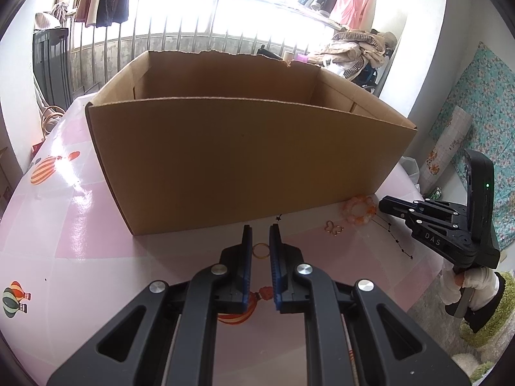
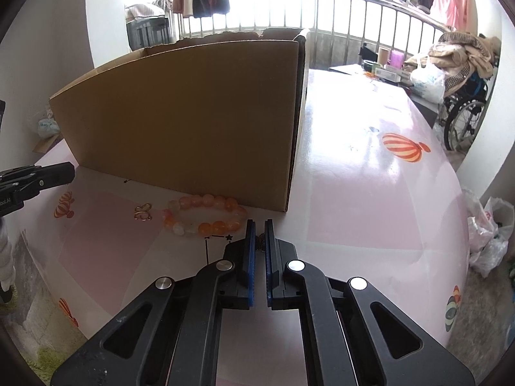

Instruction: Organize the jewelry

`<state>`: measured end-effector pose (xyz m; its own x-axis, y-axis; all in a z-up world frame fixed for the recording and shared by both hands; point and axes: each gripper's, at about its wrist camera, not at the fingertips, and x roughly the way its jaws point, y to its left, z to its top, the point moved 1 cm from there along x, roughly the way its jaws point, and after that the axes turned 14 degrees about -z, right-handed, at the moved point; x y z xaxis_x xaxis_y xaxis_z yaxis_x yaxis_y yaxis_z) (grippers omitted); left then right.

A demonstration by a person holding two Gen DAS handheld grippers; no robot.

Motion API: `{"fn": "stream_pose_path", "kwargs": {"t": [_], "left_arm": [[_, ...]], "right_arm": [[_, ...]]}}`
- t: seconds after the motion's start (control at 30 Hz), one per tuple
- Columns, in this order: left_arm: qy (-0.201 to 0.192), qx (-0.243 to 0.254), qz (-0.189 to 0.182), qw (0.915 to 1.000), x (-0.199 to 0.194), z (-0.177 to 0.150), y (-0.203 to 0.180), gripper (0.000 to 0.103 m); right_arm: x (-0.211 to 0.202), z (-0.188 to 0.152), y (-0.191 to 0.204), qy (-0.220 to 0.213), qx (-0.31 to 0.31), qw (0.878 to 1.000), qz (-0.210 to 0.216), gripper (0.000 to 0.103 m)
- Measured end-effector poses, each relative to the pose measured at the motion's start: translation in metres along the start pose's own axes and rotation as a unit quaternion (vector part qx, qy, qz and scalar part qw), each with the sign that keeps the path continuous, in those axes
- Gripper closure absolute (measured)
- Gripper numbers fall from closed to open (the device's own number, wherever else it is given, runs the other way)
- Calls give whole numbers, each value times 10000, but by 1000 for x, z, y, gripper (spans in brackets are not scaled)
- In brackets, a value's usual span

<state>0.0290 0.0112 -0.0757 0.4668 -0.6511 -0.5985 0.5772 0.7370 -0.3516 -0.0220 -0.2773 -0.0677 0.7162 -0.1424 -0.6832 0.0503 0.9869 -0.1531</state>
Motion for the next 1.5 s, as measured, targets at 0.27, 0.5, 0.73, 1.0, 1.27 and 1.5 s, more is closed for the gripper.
{"fn": "stream_pose_path", "kwargs": {"t": [0.27, 0.5, 0.73, 1.0, 1.27, 1.5], "left_arm": [[71, 27, 76, 9999, 6, -4, -1, 93], [148, 17, 133, 9998, 12, -10, -1, 93], [220, -48, 207, 9995, 16, -12, 1, 93], [235, -91, 238, 9994, 20, -13, -2, 93], [236, -87, 234, 9994, 21, -12, -2, 93], [235, -83, 231, 9994, 21, -12, -3, 93]], "right_arm": [[4, 12, -22, 402, 421, 9981, 210, 99], [13, 17, -5, 817, -320, 9961, 127, 80], [21, 29, 9, 1191, -903, 9887, 66, 86], [31, 38, 16, 1636, -980, 9816, 92, 97], [36, 38, 9, 1646, -673, 9839, 151, 99], [33, 34, -8, 1621, -316, 9860, 240, 103]]}}
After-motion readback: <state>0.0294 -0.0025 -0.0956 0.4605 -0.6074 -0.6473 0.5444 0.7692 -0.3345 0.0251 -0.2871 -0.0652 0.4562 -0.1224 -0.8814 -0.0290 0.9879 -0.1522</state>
